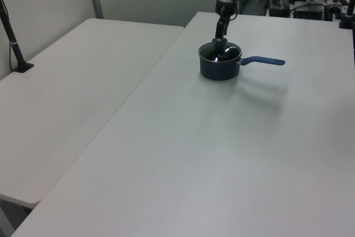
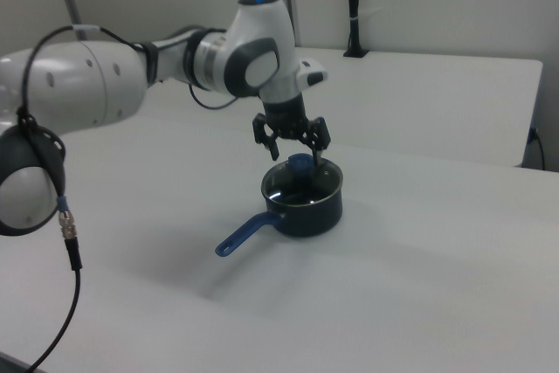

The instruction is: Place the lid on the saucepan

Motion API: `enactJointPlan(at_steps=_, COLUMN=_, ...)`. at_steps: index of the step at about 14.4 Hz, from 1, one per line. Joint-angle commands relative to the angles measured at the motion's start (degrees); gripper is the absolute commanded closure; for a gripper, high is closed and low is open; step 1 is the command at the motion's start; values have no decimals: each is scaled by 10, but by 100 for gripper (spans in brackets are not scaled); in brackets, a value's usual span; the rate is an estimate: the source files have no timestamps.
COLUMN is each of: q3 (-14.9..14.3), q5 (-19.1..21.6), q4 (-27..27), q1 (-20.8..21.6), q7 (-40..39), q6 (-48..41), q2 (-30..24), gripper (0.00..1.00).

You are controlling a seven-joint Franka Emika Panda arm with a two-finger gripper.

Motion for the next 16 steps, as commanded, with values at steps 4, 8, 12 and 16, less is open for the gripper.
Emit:
enactJointPlan(at_steps=4, q3=19, q5=-5, q4=-86, q1=11, q7=56, q6=-148, q2=-155, gripper=0)
enactJointPlan(at_steps=8, q3=71, q5=-69, q4=-184, q1=11, q7=143, q6=-157, q2=-249, gripper=0)
enactJointPlan(at_steps=12, q3=83, q5=-69, q4=-198, q1=11, q7=148, q6=-178, q2=-289, gripper=0)
enactJointPlan(at_steps=16, q3=82, q5=-75, q4=-194, q1=10, q7=148, q6=-183, q2=-284, gripper=0)
